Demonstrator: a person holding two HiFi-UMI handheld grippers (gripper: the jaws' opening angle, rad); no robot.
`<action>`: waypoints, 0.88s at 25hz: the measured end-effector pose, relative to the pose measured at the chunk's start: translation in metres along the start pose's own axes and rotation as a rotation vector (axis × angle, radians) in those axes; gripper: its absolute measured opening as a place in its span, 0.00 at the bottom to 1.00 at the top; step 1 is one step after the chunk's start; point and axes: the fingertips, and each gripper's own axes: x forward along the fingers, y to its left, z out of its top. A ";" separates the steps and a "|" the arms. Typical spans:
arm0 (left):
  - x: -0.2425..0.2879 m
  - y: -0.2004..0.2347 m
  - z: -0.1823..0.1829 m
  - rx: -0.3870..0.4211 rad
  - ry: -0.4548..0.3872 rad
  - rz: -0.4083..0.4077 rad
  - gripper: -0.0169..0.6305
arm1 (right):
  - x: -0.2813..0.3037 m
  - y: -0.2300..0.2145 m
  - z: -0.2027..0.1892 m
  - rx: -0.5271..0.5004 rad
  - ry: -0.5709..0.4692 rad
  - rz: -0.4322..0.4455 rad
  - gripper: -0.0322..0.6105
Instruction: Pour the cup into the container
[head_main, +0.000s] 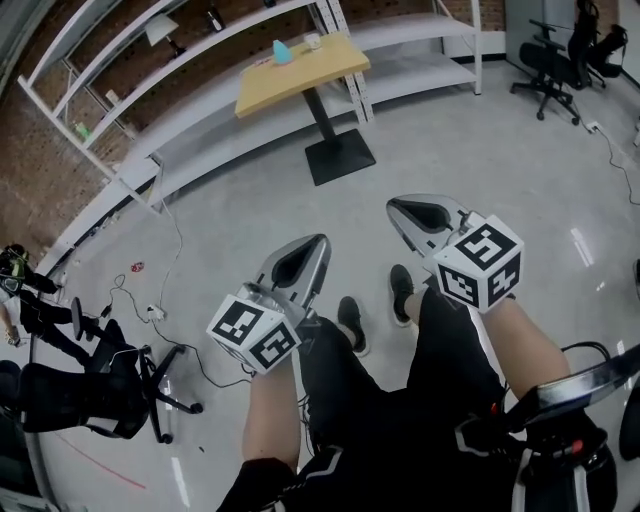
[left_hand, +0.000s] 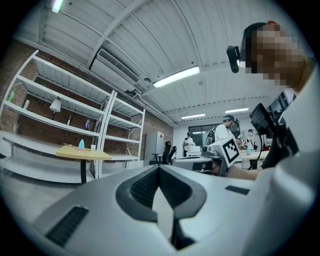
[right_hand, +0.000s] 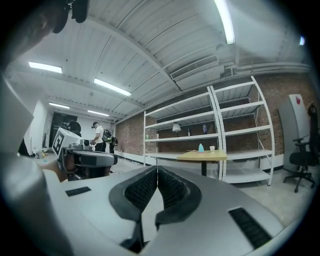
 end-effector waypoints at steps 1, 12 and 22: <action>-0.011 -0.012 -0.001 0.002 0.000 0.003 0.02 | -0.011 0.011 0.000 -0.005 -0.003 -0.001 0.05; -0.146 -0.157 -0.026 0.013 0.018 0.039 0.02 | -0.144 0.152 -0.021 0.022 -0.007 0.030 0.05; -0.217 -0.254 -0.029 0.042 0.021 0.020 0.02 | -0.235 0.232 -0.018 0.031 -0.020 0.042 0.05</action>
